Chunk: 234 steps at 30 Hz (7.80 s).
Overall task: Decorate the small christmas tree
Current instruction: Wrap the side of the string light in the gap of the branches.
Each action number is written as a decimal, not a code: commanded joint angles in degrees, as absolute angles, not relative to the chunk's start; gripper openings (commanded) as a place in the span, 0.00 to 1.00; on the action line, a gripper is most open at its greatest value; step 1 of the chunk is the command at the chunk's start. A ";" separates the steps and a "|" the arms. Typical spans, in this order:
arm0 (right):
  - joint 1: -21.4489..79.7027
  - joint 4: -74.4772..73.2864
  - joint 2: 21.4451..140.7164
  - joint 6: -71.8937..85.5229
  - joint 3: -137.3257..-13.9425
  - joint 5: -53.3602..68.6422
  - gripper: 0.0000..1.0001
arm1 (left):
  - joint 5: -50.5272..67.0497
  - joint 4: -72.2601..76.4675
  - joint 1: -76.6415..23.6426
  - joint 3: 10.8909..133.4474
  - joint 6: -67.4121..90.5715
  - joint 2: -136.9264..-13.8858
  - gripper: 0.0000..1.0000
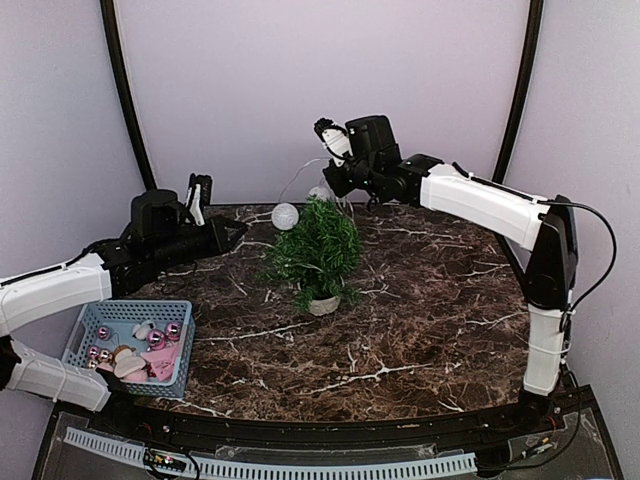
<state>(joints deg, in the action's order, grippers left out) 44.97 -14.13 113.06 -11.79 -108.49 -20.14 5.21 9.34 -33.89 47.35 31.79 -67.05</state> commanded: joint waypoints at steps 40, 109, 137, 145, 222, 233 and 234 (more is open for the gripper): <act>42.09 -14.01 119.90 -3.17 -108.76 -19.69 0.00 | 17.56 20.36 -31.97 47.16 28.33 -83.96 0.23; 42.09 -11.14 111.47 -0.62 -99.96 -22.23 0.00 | 16.62 13.26 -44.17 37.78 41.30 -67.82 0.00; 41.07 -10.54 108.14 5.87 -94.97 -26.60 0.00 | 17.28 18.40 -44.19 42.74 35.36 -77.38 0.00; 39.16 -10.04 106.89 9.80 -91.20 -26.06 0.00 | 17.73 19.25 -44.15 42.56 34.48 -82.63 0.00; 36.82 -18.80 67.86 34.37 -44.12 -4.39 0.78 | -2.90 -7.82 -54.78 53.68 26.56 -60.00 0.88; 37.97 13.66 70.21 34.16 -24.03 4.70 0.68 | -0.24 -6.42 -54.83 54.75 28.06 -59.95 0.89; 38.01 14.95 72.13 33.72 -24.00 5.45 0.66 | -0.19 -6.46 -54.78 55.06 28.15 -60.08 0.89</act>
<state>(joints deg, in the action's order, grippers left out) 37.60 0.56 67.07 34.65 -24.73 2.26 -1.28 -6.44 -54.61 53.32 27.51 -60.36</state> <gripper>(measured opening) 0.684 0.894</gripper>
